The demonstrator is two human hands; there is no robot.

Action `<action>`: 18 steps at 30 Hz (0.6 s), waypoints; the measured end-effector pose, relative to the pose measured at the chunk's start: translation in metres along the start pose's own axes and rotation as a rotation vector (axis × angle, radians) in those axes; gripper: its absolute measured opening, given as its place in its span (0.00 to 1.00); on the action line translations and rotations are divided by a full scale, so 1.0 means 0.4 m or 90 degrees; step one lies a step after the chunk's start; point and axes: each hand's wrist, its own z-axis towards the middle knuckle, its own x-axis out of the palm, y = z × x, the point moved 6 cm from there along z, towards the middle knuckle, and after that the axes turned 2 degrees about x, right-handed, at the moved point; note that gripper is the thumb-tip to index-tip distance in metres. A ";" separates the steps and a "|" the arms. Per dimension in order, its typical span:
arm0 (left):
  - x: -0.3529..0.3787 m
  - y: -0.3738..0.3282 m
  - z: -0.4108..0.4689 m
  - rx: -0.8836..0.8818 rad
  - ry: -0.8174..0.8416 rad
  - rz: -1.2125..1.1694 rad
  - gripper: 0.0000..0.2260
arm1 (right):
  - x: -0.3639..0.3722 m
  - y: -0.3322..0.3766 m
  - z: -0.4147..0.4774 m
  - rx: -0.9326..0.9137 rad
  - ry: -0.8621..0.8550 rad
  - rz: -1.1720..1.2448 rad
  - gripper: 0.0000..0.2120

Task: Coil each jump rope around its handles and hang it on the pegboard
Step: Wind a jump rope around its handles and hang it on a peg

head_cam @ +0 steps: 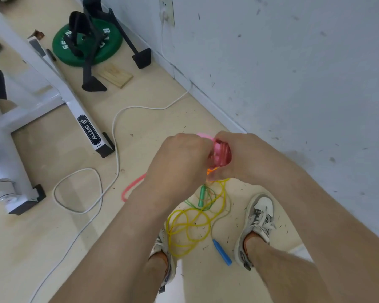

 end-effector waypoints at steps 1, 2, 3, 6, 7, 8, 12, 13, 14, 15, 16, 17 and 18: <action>-0.003 0.005 -0.003 -0.007 -0.009 -0.052 0.03 | 0.005 0.010 -0.004 -0.008 0.008 -0.009 0.24; -0.010 0.013 -0.005 -0.023 -0.024 -0.102 0.04 | 0.007 0.020 -0.006 -0.014 0.007 -0.026 0.25; -0.016 0.026 -0.007 -0.051 -0.035 -0.150 0.04 | 0.007 0.030 -0.007 -0.022 0.002 -0.047 0.27; -0.016 0.071 -0.012 -0.129 -0.009 -0.272 0.06 | 0.000 0.048 -0.011 -0.048 0.008 -0.062 0.29; -0.015 0.084 -0.013 -0.146 0.007 -0.295 0.07 | -0.002 0.050 -0.015 -0.048 0.027 -0.048 0.29; -0.015 0.094 -0.015 -0.160 0.024 -0.316 0.08 | -0.002 0.053 -0.019 -0.052 0.051 -0.035 0.28; -0.003 0.111 -0.021 -0.192 0.120 -0.440 0.08 | 0.014 0.077 -0.035 -0.084 0.180 0.029 0.18; 0.005 0.108 -0.024 -0.189 0.165 -0.480 0.10 | 0.016 0.084 -0.042 -0.093 0.211 0.041 0.16; 0.013 0.105 -0.028 -0.184 0.208 -0.524 0.12 | 0.019 0.087 -0.048 -0.102 0.237 0.047 0.16; 0.018 0.106 -0.033 -0.187 0.236 -0.564 0.13 | 0.018 0.091 -0.056 -0.108 0.261 0.063 0.16; 0.021 0.113 -0.037 -0.201 0.246 -0.597 0.14 | 0.019 0.090 -0.060 -0.110 0.282 0.097 0.17; 0.018 0.119 -0.041 -0.217 0.239 -0.628 0.14 | 0.017 0.088 -0.064 -0.108 0.298 0.141 0.18; 0.017 0.126 -0.044 -0.236 0.227 -0.662 0.13 | 0.014 0.083 -0.064 -0.105 0.308 0.187 0.19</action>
